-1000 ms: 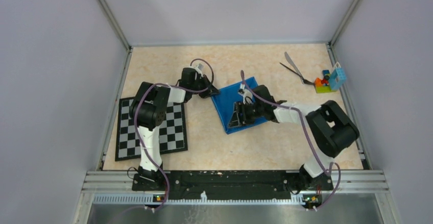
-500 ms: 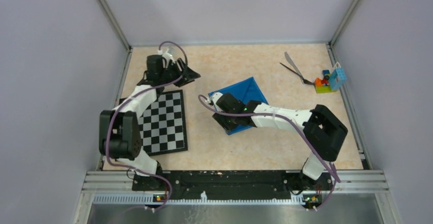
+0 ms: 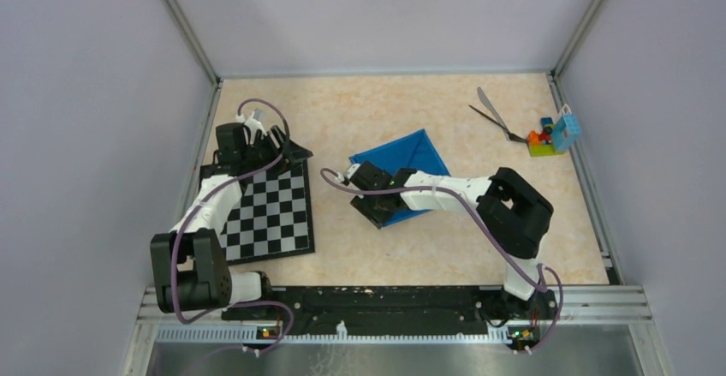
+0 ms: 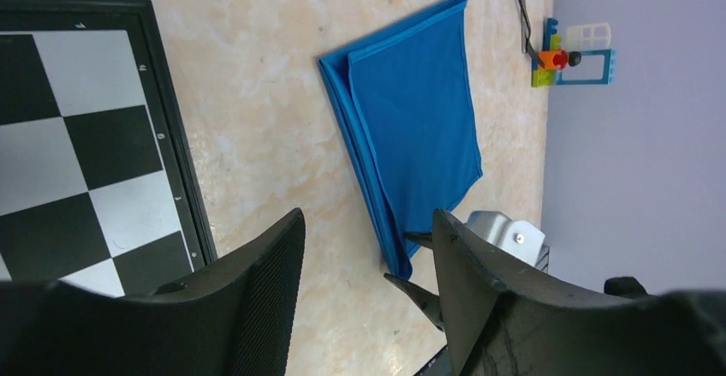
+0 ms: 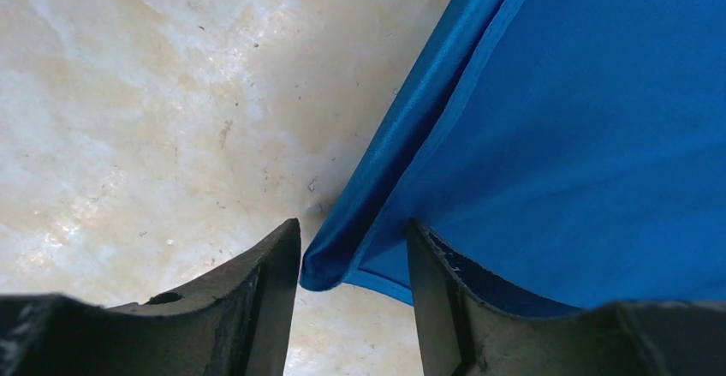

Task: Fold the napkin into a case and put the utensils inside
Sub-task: Pick up the upper triangle-folded napkin from the center of the board.

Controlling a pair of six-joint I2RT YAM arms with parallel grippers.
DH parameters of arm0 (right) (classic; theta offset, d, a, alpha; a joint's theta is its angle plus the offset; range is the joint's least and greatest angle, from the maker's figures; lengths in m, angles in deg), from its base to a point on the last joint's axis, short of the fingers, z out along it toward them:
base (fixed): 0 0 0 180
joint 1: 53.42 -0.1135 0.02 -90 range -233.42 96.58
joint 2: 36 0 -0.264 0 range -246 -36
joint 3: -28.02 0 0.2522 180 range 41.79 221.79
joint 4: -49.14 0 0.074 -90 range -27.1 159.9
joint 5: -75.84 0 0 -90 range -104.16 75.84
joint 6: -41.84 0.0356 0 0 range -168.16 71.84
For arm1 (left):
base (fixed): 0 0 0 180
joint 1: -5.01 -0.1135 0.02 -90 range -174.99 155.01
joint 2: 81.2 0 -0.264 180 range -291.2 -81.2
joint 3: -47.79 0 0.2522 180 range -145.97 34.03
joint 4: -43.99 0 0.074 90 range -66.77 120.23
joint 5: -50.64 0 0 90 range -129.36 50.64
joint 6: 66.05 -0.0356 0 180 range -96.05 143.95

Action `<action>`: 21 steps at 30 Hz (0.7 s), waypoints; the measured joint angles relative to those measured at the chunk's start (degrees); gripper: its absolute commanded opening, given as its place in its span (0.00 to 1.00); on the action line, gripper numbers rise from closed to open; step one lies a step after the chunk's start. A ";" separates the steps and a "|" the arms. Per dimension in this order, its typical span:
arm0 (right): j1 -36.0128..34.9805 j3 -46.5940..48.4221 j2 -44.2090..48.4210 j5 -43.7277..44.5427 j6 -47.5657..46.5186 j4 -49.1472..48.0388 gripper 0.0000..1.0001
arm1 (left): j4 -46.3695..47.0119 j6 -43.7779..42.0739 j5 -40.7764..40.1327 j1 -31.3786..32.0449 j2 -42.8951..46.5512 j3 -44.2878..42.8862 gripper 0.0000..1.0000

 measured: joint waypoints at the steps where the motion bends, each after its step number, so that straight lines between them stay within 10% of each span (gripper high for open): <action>1: 0.00 0.07 -0.33 0.00 -0.04 0.22 0.50 | -0.13 -0.04 0.44 -0.02 0.28 0.37 0.62; 9: 0.46 1.20 -2.36 -0.35 0.35 0.83 0.43 | -0.11 -0.20 2.58 -0.04 2.36 2.93 0.62; 18: 1.68 1.01 -2.73 1.14 1.18 -1.16 0.01 | 0.11 -0.20 3.87 -0.11 5.27 6.91 0.67; 21: 1.68 0.46 -2.67 2.67 0.98 -2.45 0.00 | 1.55 0.00 4.92 -0.09 5.49 8.85 0.72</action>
